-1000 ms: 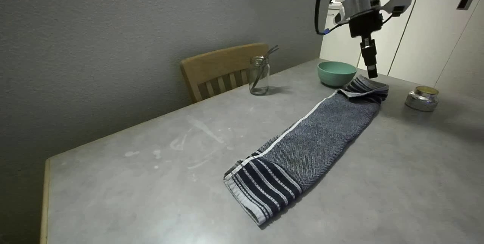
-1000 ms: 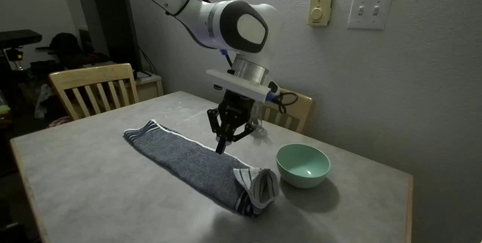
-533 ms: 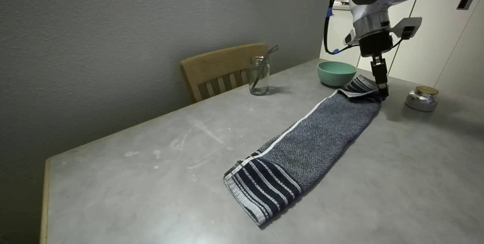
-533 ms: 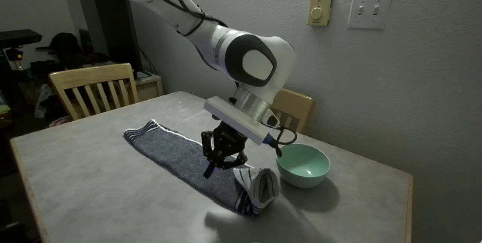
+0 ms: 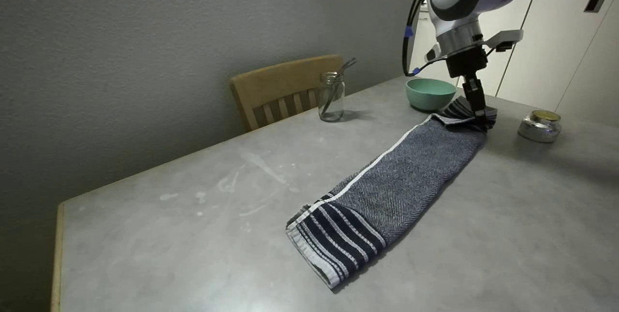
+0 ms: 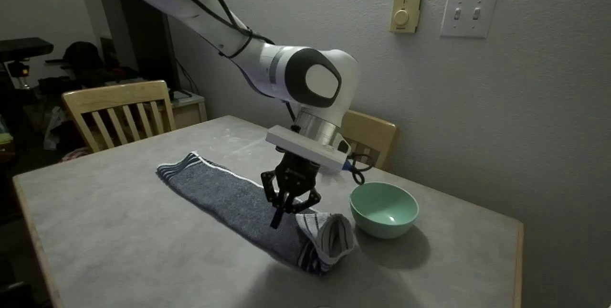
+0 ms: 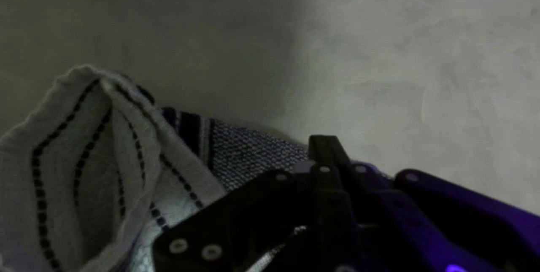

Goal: Unfold the towel once

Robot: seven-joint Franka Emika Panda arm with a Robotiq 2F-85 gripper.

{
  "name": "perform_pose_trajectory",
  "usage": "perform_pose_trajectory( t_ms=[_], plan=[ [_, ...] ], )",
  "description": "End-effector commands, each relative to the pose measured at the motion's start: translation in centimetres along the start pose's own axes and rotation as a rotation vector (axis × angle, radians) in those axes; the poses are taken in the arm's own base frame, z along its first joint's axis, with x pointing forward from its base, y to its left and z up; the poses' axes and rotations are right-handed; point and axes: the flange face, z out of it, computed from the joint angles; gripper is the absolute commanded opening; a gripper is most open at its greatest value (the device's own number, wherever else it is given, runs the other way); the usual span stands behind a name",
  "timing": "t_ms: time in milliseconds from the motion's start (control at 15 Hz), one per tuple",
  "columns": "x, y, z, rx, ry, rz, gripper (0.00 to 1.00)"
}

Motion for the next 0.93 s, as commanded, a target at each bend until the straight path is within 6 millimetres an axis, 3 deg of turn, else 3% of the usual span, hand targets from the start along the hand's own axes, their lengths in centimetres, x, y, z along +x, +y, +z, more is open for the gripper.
perform_pose_trajectory(
  t_ms=[0,333,867],
  plan=[
    [2.0,-0.4,-1.2,-0.133,-0.043,-0.055,0.00],
    [2.6,-0.2,-0.7,-0.155,-0.042,-0.078,0.00],
    [1.7,2.7,-0.3,-0.211,-0.032,-0.044,0.00]
  ],
)
